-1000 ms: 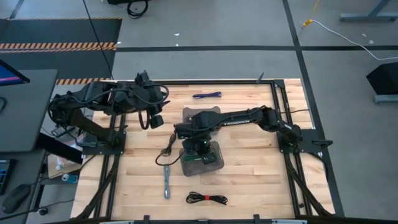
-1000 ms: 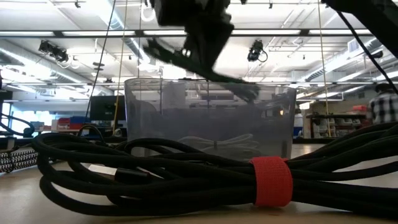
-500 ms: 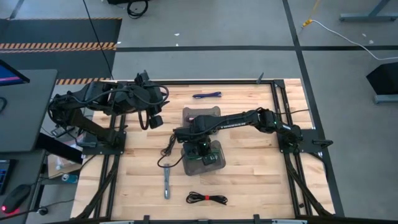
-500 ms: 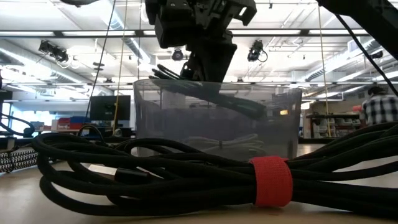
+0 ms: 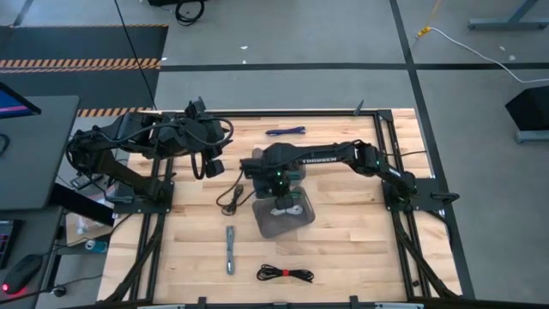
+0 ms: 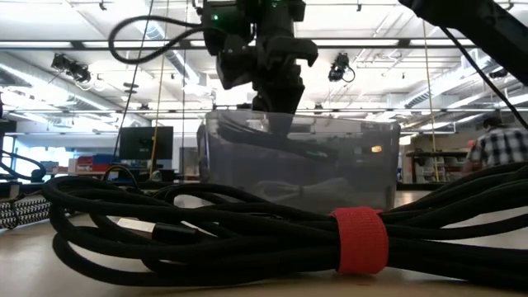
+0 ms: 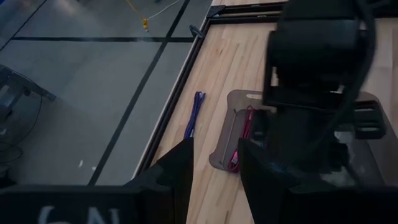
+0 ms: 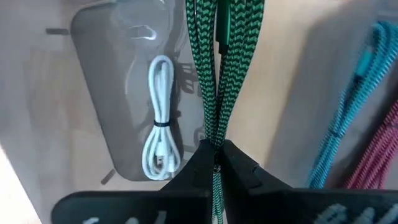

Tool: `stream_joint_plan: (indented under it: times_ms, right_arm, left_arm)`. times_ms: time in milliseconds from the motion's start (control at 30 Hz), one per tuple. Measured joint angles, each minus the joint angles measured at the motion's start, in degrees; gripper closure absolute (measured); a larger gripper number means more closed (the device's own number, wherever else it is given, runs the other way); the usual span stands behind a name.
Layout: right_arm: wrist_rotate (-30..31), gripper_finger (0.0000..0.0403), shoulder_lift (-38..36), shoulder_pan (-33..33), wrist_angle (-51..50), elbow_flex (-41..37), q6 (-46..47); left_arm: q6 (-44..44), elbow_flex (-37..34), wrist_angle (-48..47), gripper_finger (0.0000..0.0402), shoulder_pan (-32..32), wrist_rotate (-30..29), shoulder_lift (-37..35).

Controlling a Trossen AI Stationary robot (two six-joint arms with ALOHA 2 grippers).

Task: Pick and place USB-C Cables
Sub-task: Put the green charger cable into the bottom black transparent bin

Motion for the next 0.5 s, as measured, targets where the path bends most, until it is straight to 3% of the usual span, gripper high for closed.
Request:
stream_joint_plan:
  times_ms: [167,500]
  right_arm:
    - [-0.02,0.0391,0.00,-0.09,-2.80,0.00,0.54]
    - [-2.39,0.0392,-0.02,5.80,-4.05,0.00,0.76]
  left_arm:
    - [0.00,0.00,-0.04,0.0269,0.00,0.00,0.00]
    - [0.04,0.00,-0.02,0.0269,0.00,0.00,0.00]
